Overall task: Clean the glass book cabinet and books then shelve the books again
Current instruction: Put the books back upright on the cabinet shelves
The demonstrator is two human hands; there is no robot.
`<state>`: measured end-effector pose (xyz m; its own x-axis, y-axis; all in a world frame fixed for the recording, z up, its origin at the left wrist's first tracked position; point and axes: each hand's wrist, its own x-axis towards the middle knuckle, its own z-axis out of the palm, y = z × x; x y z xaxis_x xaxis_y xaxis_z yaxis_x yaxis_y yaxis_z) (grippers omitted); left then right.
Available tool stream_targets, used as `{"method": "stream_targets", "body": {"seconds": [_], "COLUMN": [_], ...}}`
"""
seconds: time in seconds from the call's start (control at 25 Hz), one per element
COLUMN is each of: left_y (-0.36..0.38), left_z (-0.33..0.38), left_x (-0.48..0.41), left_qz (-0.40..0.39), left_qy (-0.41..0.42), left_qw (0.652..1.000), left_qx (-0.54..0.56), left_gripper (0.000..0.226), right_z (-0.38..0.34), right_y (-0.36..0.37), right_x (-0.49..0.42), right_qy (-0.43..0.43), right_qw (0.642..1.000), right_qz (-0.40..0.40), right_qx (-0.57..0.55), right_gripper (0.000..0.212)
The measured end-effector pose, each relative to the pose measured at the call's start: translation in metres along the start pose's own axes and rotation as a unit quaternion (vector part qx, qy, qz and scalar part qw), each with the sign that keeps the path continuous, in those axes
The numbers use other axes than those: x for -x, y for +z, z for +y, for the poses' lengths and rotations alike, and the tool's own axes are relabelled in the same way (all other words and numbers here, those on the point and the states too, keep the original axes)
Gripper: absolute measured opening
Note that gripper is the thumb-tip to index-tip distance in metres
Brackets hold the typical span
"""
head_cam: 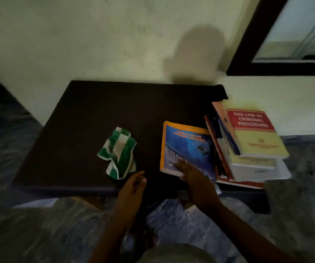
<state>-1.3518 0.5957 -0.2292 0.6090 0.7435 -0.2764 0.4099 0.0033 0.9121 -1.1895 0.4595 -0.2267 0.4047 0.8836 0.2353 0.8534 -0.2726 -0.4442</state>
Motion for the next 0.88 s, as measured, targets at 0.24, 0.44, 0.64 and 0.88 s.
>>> {"method": "stream_targets", "body": {"seconds": [0.24,0.44,0.64,0.88], "left_y": [0.019,0.038,0.057,0.069], "left_z": [0.054,0.052,0.068,0.069], "left_x": [-0.052,-0.082,-0.116,-0.121], "left_qz": [-0.204,-0.27,-0.277,-0.228], "left_qy": [-0.263,-0.264,-0.168,-0.085], "left_qw": [0.889,0.882,0.926,0.954], "left_qx": [0.316,0.283,0.194,0.172], "left_gripper": [0.037,0.049,0.033,0.033], "right_z": [-0.009,-0.027,-0.038,0.032], "right_y": [-0.001,0.014,-0.049,-0.123], "right_x": [0.005,0.012,-0.013,-0.053], "right_qy": [0.093,0.183,0.338,0.393], "right_qw": [0.994,0.977,0.909,0.897], "right_qz": [0.042,0.058,0.214,0.171], "right_qx": [-0.033,-0.093,-0.119,0.106], "right_gripper": [0.043,0.035,0.028,0.042]}}
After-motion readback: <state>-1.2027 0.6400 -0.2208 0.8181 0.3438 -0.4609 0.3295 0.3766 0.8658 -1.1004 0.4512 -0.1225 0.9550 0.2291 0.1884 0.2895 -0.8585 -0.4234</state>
